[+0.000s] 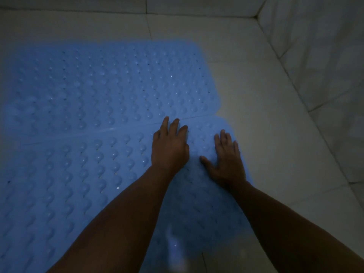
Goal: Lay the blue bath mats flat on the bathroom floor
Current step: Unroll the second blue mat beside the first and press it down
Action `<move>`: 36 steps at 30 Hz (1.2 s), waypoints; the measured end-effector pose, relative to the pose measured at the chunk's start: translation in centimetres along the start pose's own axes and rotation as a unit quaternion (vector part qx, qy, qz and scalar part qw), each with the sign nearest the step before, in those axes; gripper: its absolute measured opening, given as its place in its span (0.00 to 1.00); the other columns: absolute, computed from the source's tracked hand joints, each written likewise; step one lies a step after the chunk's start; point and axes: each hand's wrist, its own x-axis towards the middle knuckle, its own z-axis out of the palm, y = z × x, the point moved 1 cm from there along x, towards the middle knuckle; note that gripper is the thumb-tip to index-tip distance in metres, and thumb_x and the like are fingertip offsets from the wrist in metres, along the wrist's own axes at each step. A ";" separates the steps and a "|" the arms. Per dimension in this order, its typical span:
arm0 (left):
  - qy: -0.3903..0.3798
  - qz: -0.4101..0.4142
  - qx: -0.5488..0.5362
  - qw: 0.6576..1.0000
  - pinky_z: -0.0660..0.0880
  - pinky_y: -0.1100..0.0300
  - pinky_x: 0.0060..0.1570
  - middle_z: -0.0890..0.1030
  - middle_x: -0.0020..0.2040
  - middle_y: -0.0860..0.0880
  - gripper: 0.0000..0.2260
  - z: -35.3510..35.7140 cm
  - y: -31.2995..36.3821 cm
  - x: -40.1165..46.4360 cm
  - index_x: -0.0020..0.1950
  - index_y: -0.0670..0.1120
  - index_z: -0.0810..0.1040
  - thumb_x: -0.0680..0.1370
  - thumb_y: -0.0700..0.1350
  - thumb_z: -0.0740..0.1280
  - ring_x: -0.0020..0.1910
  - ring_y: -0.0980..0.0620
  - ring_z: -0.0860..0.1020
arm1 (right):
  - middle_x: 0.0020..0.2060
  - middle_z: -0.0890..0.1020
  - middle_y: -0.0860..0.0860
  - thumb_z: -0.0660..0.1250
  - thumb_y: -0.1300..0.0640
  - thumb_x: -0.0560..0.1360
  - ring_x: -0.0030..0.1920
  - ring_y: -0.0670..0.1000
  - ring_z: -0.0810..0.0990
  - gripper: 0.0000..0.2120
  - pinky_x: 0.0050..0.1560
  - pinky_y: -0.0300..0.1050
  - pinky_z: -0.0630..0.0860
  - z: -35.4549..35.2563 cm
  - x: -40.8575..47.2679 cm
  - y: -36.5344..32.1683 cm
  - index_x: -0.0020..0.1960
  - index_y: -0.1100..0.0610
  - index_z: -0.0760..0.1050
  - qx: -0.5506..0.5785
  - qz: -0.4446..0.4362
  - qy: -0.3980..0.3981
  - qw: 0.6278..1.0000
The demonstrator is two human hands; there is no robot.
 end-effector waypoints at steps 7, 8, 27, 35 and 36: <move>0.005 0.011 0.062 0.998 0.50 0.29 0.75 0.68 0.78 0.45 0.24 2.1 -1.5 -1.8 0.76 0.48 0.71 0.80 0.52 0.62 0.81 0.36 0.53 | 0.81 0.40 0.55 0.52 0.22 0.72 0.81 0.54 0.37 0.53 0.80 0.56 0.39 -0.2 0.2 0.1 0.82 0.56 0.40 -0.011 -0.018 -0.047 0.999; -0.006 0.010 0.069 0.998 0.49 0.29 0.75 0.67 0.78 0.45 0.24 2.0 -1.4 -1.6 0.77 0.49 0.70 0.81 0.53 0.61 0.82 0.37 0.52 | 0.81 0.37 0.54 0.53 0.21 0.71 0.80 0.54 0.35 0.55 0.79 0.56 0.38 -0.4 0.4 0.2 0.82 0.56 0.37 -0.002 -0.020 -0.081 0.997; -0.066 0.132 0.057 0.987 0.48 0.28 0.74 0.50 0.84 0.44 0.36 6.2 4.2 -3.0 0.82 0.49 0.58 0.81 0.69 0.49 0.82 0.38 0.44 | 0.63 0.79 0.52 0.64 0.40 0.75 0.66 0.55 0.76 0.24 0.67 0.52 0.73 -5.3 7.8 1.3 0.64 0.53 0.79 0.195 0.003 0.009 0.981; -0.100 0.117 0.009 0.988 0.46 0.28 0.75 0.56 0.83 0.46 0.33 5.7 4.6 -2.8 0.81 0.48 0.64 0.81 0.66 0.50 0.83 0.42 0.48 | 0.67 0.76 0.53 0.64 0.44 0.76 0.69 0.54 0.73 0.22 0.68 0.53 0.72 -4.5 7.9 0.7 0.68 0.51 0.74 0.225 0.025 0.084 0.971; -0.106 0.119 0.002 0.987 0.47 0.28 0.75 0.58 0.83 0.46 0.32 5.7 4.6 -2.7 0.80 0.48 0.65 0.80 0.65 0.53 0.83 0.41 0.51 | 0.66 0.76 0.52 0.64 0.44 0.76 0.68 0.54 0.74 0.22 0.68 0.53 0.72 -4.8 8.0 0.7 0.66 0.51 0.76 0.222 0.027 0.078 0.971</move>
